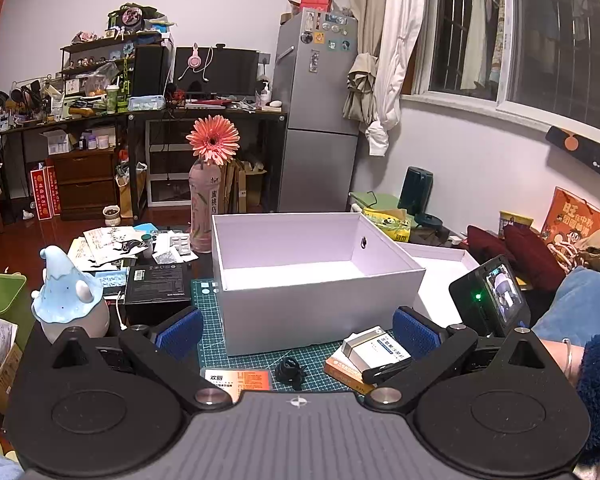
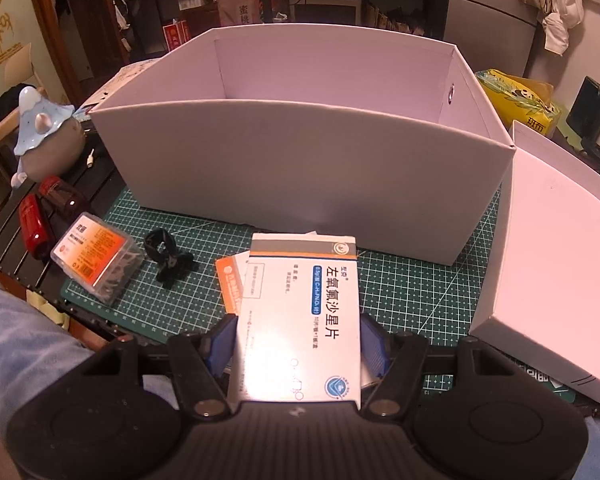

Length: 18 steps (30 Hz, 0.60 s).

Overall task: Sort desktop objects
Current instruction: 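Lift the medicine box with the right gripper and carry it over the large white box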

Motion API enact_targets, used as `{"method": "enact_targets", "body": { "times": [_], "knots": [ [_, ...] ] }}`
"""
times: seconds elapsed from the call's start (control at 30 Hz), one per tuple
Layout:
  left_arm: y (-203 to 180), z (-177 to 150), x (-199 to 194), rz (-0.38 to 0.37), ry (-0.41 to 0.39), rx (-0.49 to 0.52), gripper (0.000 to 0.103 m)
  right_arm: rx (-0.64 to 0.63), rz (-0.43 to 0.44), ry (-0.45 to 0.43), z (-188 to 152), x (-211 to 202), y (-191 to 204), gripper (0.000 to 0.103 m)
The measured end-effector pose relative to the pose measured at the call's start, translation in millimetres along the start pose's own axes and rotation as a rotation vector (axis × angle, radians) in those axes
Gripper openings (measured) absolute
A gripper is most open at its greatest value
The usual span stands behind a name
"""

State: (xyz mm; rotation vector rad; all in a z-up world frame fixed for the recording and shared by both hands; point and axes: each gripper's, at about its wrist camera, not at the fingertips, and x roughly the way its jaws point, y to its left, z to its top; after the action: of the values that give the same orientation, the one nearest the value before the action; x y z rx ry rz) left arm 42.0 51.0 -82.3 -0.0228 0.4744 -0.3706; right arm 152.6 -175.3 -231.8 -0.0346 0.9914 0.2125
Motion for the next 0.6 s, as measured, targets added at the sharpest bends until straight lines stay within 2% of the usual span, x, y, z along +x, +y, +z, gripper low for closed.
{"method": "enact_targets", "body": {
  "times": [0.37, 0.43, 0.6],
  "knots": [
    [-1.2, -1.2, 0.4, 0.004, 0.007, 0.005, 0.102, -0.015, -0.035, 0.018, 0.4, 3.8, 1.1, 0.068],
    [-1.4, -1.5, 0.4, 0.005, 0.008, 0.005, 0.102, -0.017, -0.04, 0.012, 0.5, 3.5, 0.8, 0.062],
    [-1.9, -1.7, 0.5, 0.006, 0.009, 0.006, 0.102, -0.061, -0.058, -0.008, 0.7, 0.5, 3.6, 0.061]
  ]
}}
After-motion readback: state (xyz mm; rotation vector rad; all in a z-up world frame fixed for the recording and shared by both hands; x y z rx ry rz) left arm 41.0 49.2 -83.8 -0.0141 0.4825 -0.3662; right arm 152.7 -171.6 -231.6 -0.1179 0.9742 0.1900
